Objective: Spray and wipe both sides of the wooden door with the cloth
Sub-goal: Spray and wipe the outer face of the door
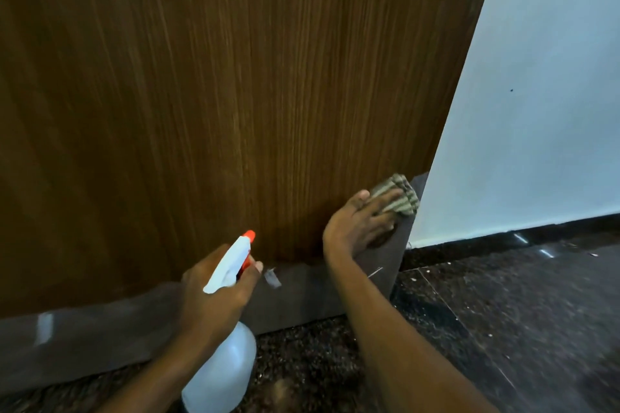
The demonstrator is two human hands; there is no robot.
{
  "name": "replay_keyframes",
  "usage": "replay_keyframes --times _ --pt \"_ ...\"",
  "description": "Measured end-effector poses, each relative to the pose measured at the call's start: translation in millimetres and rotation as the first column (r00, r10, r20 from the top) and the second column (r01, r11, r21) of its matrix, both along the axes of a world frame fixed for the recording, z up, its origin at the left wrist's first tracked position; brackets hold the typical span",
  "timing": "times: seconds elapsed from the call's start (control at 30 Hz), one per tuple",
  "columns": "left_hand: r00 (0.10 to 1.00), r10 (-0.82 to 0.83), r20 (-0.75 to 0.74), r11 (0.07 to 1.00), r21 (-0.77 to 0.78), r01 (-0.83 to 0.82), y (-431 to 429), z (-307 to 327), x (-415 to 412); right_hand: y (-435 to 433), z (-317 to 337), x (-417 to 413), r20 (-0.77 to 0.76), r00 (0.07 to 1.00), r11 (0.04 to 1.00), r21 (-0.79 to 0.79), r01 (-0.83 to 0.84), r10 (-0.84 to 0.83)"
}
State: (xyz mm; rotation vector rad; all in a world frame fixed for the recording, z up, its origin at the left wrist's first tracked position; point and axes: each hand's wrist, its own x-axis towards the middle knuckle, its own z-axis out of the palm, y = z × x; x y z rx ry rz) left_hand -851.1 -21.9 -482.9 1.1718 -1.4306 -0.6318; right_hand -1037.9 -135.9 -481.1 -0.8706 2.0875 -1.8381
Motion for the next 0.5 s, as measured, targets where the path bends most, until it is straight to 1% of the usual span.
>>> replay_keyframes --times 0.03,0.07,0.1,0.13,0.17,0.23,0.3,0.37,0.43,0.47,0.5 --pt "1.0 -0.003 -0.005 1.0 -0.008 0.003 -2 1 -1 2 0 7 -0.138 0.989 0.998 -0.003 -0.062 0.061" --pt "1.0 -0.014 -0.009 1.0 -0.014 0.013 -5 2 -4 3 -9 14 -0.282 0.952 0.992 0.003 -0.125 0.121" --pt "1.0 -0.021 -0.01 1.0 -0.016 0.021 -8 3 -7 4 -21 21 -0.389 0.904 0.982 0.015 -0.187 0.177" --pt "1.0 -0.025 -0.009 1.0 -0.015 0.025 -9 3 -10 7 -34 25 -0.443 0.87 0.973 0.035 -0.227 0.219" --pt "1.0 -0.025 -0.003 1.0 -0.014 0.025 -10 2 -13 10 -47 27 -0.45 0.86 0.968 0.051 -0.244 0.24" --pt "0.999 -0.026 0.024 0.999 -0.02 0.026 -10 0 -20 14 -68 24 -0.376 0.89 0.966 0.088 -0.244 0.259" --pt "1.0 -0.03 0.011 0.999 -0.021 0.03 -8 0 -26 14 -65 14 -0.238 0.94 0.969 0.103 -0.226 0.244" --pt "0.998 -0.06 0.002 0.998 -0.034 0.06 -4 3 -29 7 -42 -2 -0.056 0.992 0.992 0.071 -0.107 0.111" --pt "0.996 -0.082 0.031 0.996 -0.028 0.083 0 8 -31 -4 -11 -24 0.125 0.991 0.999 0.032 0.034 -0.038" --pt "0.996 -0.086 0.039 0.996 -0.027 0.087 2 8 -31 -8 4 -34 0.176 0.981 0.997 0.015 0.082 -0.083" --pt "0.995 -0.089 0.038 0.996 -0.025 0.09 2 7 -30 -11 16 -42 0.192 0.976 0.994 -0.005 0.107 -0.104"
